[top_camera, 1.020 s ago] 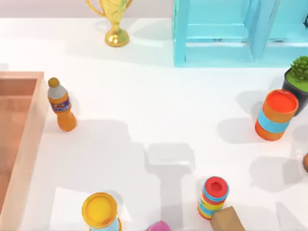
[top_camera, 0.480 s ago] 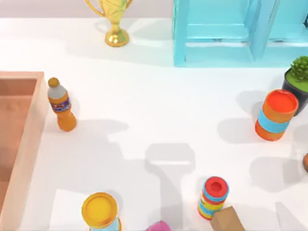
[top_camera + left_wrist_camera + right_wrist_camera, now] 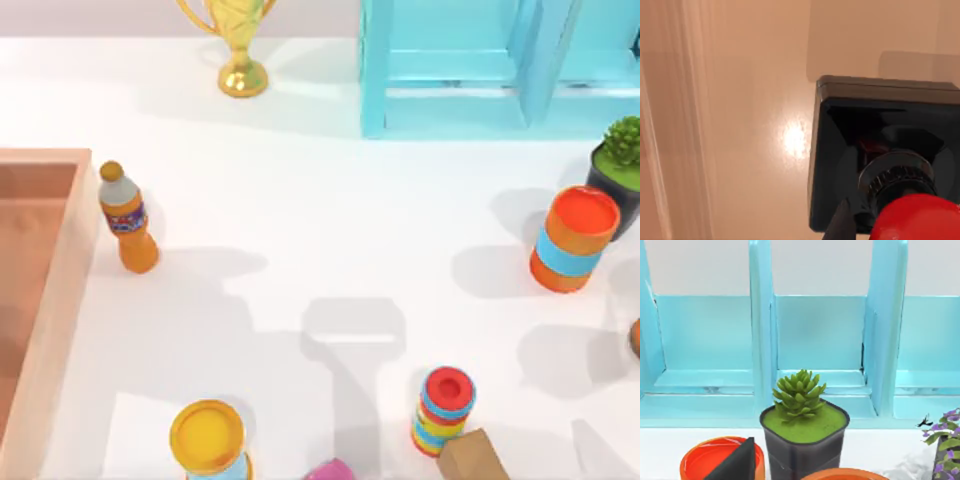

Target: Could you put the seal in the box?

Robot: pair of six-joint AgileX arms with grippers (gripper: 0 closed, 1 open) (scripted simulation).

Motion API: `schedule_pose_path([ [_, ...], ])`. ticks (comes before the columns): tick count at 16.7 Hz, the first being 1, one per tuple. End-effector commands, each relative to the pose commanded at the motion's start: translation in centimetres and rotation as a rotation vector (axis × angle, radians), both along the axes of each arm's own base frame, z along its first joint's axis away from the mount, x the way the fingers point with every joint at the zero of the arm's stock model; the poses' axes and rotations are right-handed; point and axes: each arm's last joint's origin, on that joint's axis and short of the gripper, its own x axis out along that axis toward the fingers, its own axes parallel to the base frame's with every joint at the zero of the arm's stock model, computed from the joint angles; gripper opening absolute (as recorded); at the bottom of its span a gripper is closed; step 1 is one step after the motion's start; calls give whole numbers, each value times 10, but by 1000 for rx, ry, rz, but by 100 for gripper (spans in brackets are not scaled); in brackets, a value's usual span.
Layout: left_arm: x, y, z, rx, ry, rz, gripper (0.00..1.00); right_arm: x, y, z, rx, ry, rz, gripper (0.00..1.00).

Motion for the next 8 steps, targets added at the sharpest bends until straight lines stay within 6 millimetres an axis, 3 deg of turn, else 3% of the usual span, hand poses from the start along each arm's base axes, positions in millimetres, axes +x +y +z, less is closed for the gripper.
schedule_pose_path([
  [5,0,0,0,0,0,0,98,0,0,0,0,0,0,100],
  [8,0,0,0,0,0,0,100,0,0,0,0,0,0,100],
])
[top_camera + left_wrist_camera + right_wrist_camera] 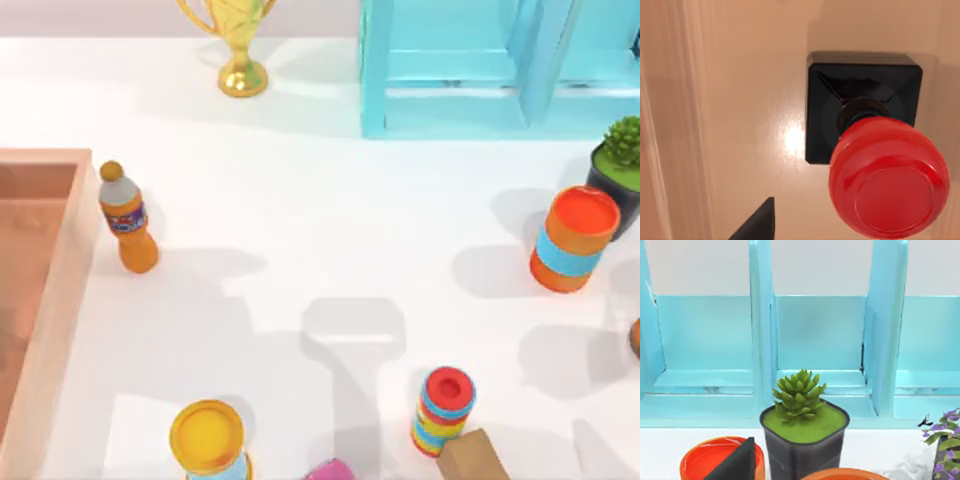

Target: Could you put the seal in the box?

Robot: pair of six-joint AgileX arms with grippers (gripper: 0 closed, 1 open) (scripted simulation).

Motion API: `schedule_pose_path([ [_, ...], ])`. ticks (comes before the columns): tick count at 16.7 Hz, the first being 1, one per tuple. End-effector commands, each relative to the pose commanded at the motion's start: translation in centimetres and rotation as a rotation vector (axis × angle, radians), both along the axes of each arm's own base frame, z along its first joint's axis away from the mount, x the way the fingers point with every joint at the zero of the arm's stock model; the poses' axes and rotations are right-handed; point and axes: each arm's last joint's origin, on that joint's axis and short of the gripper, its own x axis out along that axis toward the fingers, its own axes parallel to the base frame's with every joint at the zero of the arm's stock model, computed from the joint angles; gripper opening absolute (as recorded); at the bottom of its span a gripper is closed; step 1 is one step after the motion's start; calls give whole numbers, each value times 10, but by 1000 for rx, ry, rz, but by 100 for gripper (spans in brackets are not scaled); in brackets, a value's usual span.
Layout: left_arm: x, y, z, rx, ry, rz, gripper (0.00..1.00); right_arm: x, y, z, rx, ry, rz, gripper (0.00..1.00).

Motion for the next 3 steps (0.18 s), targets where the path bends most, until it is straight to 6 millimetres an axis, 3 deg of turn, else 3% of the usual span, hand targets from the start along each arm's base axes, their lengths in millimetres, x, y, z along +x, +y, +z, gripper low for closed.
schedule_pose_path([
  [3,0,0,0,0,0,0,100,0,0,0,0,0,0,100],
])
